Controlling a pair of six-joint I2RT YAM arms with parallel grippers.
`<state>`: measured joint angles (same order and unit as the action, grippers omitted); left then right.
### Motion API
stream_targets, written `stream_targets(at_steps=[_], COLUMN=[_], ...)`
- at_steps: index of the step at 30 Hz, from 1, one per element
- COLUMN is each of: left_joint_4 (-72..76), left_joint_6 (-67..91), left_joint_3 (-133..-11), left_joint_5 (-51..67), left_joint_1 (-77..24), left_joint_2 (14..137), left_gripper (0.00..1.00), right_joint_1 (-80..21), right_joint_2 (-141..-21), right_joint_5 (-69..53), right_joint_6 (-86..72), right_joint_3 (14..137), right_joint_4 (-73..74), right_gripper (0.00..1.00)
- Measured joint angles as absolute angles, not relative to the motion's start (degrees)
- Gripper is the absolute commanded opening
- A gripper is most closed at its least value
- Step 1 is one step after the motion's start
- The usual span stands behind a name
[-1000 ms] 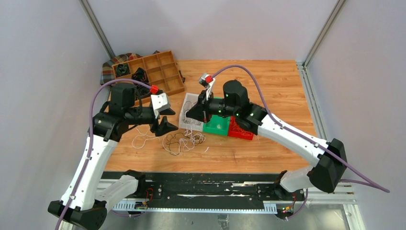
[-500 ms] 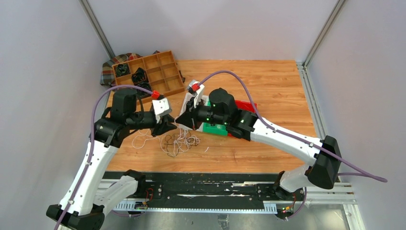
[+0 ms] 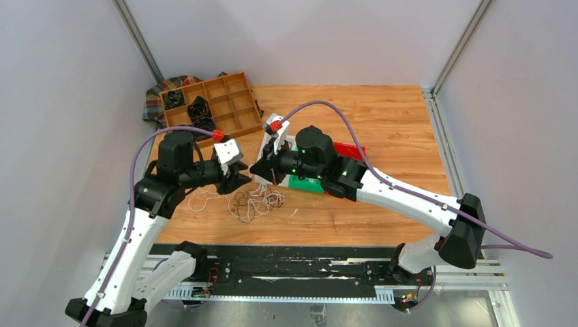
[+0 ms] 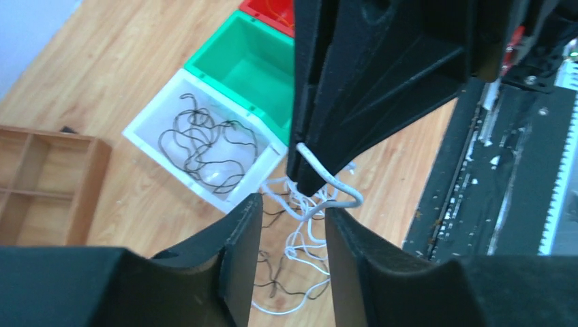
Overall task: Untangle the cables
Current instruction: Untie the cable.
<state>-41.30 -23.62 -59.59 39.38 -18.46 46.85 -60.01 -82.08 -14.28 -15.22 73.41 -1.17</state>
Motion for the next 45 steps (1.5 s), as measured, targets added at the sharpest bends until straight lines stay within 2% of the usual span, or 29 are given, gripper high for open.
stream_targets(at_steps=[8, 13, 19, 21, 24, 29, 36, 43, 45], left_joint_4=[-41.93, -42.15, -42.24, -42.30, -42.17, -39.44, -35.40, -33.63, -33.61], left_joint_6=[-25.43, -26.59, -27.24, -27.55, -27.77, -26.74, -25.21, -22.35, -21.82], left_joint_3=[-58.37, -58.35, -56.69, -56.40, -56.03, -53.54, -51.40, -52.01, -52.60], left_joint_5=[43.35, 44.49, 46.54, 46.50, 45.06, 36.97, 29.61, 33.32, 34.30], left_joint_1=[-18.48, -18.48, -19.00, -19.11, -19.27, -19.31, -19.31, -19.31, -19.31], left_joint_2=[45.95, 45.95, 44.93, 44.88, 45.19, 44.73, 40.88, 38.59, 38.61], left_gripper=[0.45, 0.53, 0.52, 0.47, 0.34, 0.15, 0.07, 0.03, 0.03], right_joint_1=[-60.20, -60.23, -60.49, -60.93, -61.89, -62.28, -62.30, -62.33, -62.35], right_joint_2=[-82.08, -82.08, -82.08, -82.08, -82.08, -81.91, -79.68, -77.87, -77.01], right_joint_5=[-15.46, -15.90, -15.18, -14.57, -13.61, -12.58, -9.98, -10.04, -10.20], right_joint_6=[-15.46, -15.64, -15.73, -15.68, -15.59, -15.27, -14.13, -13.91, -13.91], right_joint_3=[73.41, 73.41, 73.41, 73.43, 73.45, 73.45, 72.64, 71.00, 69.63], right_joint_4=[-1.19, -0.71, -0.49, -0.43, -0.16, 0.03, 0.45, -0.78, -1.37], right_gripper=[0.01, 0.01, 0.01, 0.01, 0.01, 0.01, 0.01, 0.15, 0.25])
